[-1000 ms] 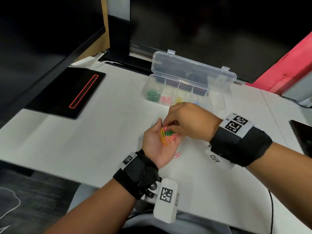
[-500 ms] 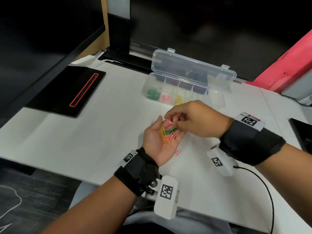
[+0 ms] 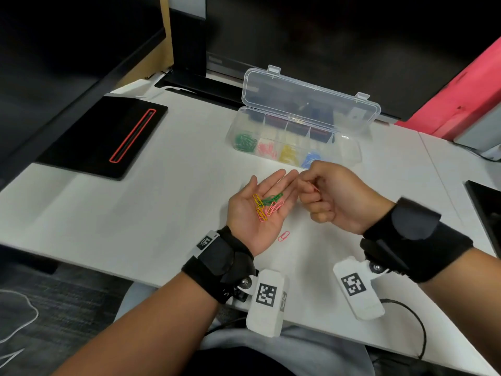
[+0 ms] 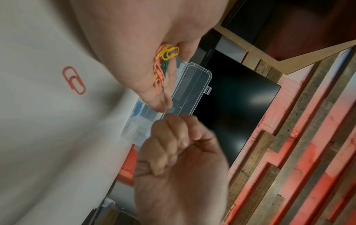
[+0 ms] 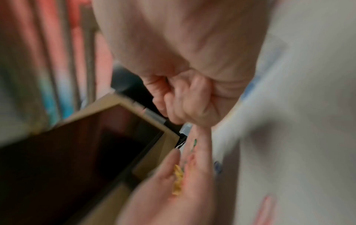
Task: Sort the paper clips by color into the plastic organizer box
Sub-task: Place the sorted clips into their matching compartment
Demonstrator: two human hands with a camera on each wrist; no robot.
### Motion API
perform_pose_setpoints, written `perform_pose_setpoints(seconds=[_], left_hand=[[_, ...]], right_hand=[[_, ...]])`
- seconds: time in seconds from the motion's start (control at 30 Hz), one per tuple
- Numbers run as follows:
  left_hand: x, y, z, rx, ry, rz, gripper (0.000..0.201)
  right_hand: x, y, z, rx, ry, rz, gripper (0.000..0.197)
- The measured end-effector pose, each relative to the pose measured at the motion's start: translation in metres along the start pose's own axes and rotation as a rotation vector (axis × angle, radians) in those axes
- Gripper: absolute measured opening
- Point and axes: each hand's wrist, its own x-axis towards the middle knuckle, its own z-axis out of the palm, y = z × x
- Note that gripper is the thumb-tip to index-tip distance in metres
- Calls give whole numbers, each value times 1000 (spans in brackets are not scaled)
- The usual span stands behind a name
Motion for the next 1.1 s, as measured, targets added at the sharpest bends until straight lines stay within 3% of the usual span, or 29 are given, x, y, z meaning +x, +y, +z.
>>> perform_pose_setpoints(seconds=[0.1,0.17,0.27,0.43,0.6,0.7,0.83,0.93,1.0,1.1], left_hand=[[1,0,0,17,4,-1,52],[2,0,-1,18,9,0,53],[4,1,-3,24,18,9,54],[4,0,-4,2,26,15,52],[4,1,-4,-10,28,27,50],[4,0,-4,-23,38,23,48],[3,0,-4,14,22,21,49],[3,0,-3,26,19,13,49],[2,0,-3,29,17,12,49],[2,0,-3,37,22,17,49]], right_hand=[[-7,3,12,-827,206,-306,41],[-6,6,14,-1150,302,-351,30],[-4,11,21,-1273,353,-283,41],[9,17,30,-1347,376,-305,25],[12,15,22,-1110,165,-302,18],[8,14,15,-819,59,-271,17],[3,15,0,14,-101,3,28],[3,17,-10,457,-227,1,16],[5,20,-14,593,-256,-3,20],[12,22,-11,575,-198,55,38]])
